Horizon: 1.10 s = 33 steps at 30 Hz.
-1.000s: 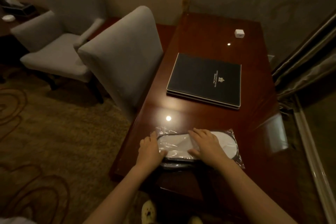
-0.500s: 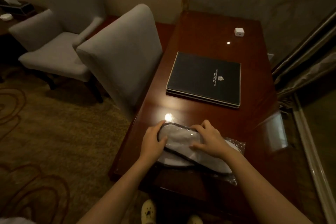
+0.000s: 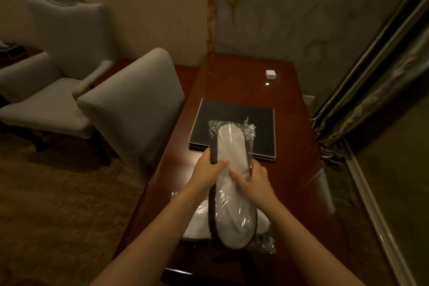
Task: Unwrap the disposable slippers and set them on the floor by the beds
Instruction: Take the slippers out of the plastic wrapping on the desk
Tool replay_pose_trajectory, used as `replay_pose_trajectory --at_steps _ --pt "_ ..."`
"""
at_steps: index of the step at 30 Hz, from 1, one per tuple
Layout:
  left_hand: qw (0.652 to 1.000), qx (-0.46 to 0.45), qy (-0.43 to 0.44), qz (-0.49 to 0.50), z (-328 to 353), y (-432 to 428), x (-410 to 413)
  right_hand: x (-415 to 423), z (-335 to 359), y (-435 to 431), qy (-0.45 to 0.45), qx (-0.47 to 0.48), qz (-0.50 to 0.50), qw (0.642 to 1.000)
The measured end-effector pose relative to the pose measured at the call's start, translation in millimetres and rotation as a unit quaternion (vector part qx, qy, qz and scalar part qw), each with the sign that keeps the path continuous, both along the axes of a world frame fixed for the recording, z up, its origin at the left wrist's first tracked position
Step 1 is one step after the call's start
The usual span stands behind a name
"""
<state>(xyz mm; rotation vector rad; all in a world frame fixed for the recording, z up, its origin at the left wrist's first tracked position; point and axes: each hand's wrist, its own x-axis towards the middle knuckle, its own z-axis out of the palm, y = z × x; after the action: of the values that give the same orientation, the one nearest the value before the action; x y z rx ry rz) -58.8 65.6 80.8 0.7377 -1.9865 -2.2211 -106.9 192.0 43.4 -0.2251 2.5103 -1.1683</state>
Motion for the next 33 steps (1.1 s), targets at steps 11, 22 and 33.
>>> replay_pose_trajectory --at_steps 11,22,33 --pt "0.972 -0.115 -0.079 -0.187 21 1 -21 -33 63 33 0.453 0.282 0.187 0.825" --pt "0.944 -0.113 -0.114 -0.29 31 1 -22 -60 72 61 0.383 0.177 0.026 0.906" --pt "0.93 -0.132 -0.112 -0.326 34 -24 -23 -81 78 89 0.35 0.038 0.024 0.936"
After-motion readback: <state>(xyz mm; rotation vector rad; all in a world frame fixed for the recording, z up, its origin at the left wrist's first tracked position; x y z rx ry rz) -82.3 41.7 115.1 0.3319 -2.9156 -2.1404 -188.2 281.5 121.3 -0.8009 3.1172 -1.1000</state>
